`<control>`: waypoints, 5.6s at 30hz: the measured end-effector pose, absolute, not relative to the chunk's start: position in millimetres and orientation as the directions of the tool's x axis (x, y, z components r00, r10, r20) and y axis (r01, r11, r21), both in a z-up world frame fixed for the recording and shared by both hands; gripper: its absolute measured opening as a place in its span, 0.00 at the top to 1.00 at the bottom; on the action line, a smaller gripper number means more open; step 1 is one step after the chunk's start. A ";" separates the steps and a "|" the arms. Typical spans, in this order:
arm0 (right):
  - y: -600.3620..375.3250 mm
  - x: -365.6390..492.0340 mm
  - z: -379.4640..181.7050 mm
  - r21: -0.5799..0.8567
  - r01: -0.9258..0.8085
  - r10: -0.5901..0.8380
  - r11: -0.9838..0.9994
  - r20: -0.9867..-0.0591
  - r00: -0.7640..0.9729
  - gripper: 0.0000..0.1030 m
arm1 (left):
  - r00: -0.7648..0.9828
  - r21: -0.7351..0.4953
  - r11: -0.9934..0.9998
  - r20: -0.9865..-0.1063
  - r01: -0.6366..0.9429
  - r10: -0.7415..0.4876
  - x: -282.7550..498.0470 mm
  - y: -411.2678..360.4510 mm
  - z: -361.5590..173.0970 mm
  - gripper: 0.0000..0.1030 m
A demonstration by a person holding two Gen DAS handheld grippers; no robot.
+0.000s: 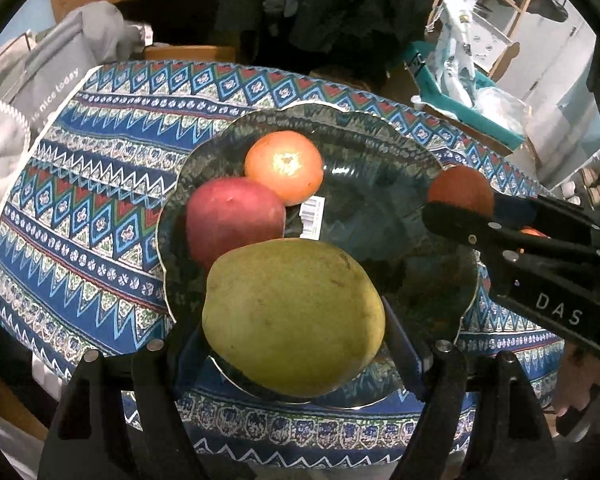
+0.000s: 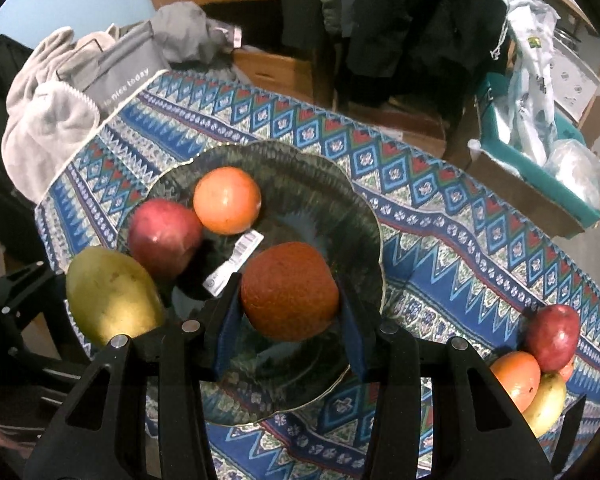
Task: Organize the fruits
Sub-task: 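Open both tools to release the mango and orange onto the glass plate, then lift both tools away from the glass plate back toward the fruit pile, then lower the left tool onto an orange while the right tool approaches a large green pear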
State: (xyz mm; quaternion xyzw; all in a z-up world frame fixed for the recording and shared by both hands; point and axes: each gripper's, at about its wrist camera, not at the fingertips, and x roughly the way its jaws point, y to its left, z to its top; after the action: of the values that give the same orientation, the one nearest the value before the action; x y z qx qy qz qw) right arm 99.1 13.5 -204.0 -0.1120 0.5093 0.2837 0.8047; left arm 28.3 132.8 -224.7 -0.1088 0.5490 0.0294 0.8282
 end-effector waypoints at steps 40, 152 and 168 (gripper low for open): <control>-9.6 95.7 -178.3 0.086 -0.504 0.335 0.860 -0.839 0.429 0.40 | 0.460 -0.042 0.986 -0.887 -0.161 0.037 27.2 122.2 -195.0 0.22; -269.9 86.7 -228.5 0.087 -0.179 0.158 0.980 -0.885 0.437 0.20 | 0.466 -0.013 0.957 -0.872 0.290 -0.153 89.7 -108.7 -200.0 0.07; -261.3 103.6 -266.9 0.100 -0.218 0.175 0.971 -0.918 0.357 0.23 | 0.419 -0.072 0.954 -0.887 0.290 -0.194 99.8 -106.9 -213.9 0.07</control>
State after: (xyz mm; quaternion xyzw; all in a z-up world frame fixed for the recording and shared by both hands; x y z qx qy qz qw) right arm 103.6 -261.3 -266.9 -0.0194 0.5543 0.1194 0.8235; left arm 99.8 -106.9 -213.9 0.0463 0.5193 -0.1439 0.8411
